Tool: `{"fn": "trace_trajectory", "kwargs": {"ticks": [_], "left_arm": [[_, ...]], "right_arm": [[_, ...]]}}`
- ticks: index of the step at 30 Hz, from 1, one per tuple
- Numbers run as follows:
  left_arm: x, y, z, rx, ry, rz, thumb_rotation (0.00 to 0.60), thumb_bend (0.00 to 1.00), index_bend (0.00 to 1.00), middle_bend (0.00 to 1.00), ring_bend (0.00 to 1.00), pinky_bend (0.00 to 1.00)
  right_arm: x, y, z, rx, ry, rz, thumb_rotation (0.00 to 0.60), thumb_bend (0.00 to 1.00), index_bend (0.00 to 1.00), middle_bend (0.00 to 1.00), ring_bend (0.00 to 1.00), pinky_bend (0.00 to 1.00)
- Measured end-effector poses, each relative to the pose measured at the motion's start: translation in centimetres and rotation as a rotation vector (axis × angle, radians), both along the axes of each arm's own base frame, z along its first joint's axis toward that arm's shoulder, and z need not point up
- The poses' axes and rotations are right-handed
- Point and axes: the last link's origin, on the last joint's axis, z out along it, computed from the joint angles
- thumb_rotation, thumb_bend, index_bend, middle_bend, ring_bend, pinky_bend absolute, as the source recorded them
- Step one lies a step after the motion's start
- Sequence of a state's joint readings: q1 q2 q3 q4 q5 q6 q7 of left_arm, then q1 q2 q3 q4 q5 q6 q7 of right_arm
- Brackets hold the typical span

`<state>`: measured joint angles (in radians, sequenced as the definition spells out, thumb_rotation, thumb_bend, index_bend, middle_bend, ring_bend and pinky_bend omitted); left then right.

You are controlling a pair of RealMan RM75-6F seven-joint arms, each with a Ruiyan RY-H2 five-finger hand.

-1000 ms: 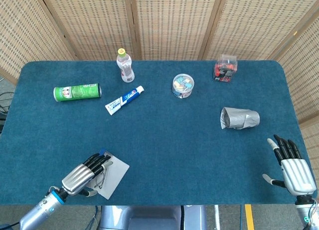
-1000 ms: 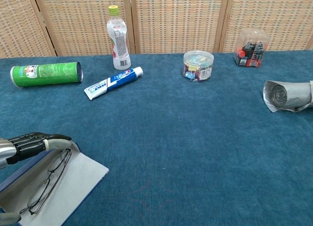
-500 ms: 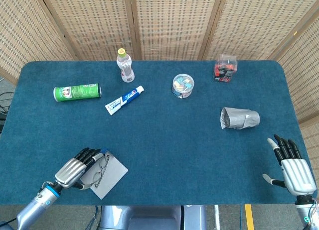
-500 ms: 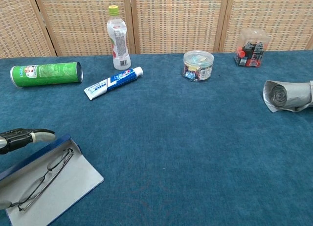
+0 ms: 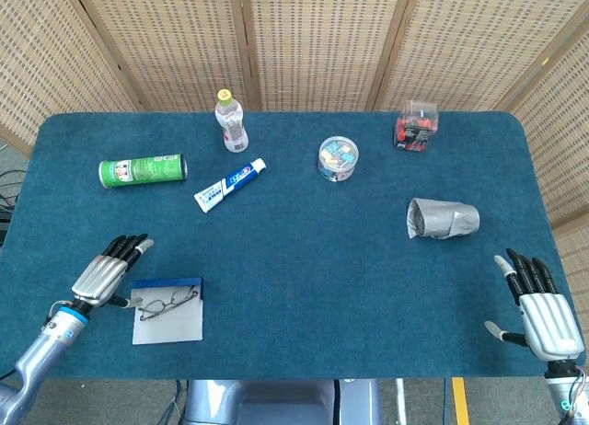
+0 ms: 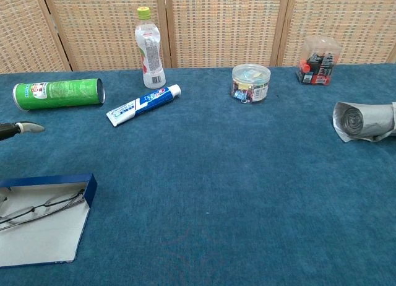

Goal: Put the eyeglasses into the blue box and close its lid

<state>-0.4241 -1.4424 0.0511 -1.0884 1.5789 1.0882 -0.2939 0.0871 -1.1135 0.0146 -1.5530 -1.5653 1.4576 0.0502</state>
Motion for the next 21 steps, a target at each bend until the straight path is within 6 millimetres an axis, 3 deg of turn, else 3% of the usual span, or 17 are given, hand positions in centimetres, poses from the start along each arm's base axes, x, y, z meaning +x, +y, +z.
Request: {"fn": "trace_trajectory", "kwargs": {"ticks": [10,17,21], "left_arm": [[1.3,4.2,-0.1,0.056,-0.027,0.033,0.6,0.0,0.0,0.0,0.0,0.0],[1.6,4.0,1.7,0.086,-0.073,0.018,0.6,0.0,0.0,0.0,0.0,0.0],[2.0,2.7,2.7,0.083,-0.113,-0.026,0.6,0.0,0.0,0.0,0.0,0.0]], "right_arm": [[0.0,0.0,0.0,0.001,-0.006,-0.003,0.6,0.0,0.0,0.0,0.0,0.0],[0.0,0.0,0.0,0.004,-0.005,-0.004,0.6,0.0,0.0,0.0,0.0,0.0],[0.0,0.0,0.0,0.004,-0.007,-0.005,0.6,0.0,0.0,0.0,0.0,0.0]]}}
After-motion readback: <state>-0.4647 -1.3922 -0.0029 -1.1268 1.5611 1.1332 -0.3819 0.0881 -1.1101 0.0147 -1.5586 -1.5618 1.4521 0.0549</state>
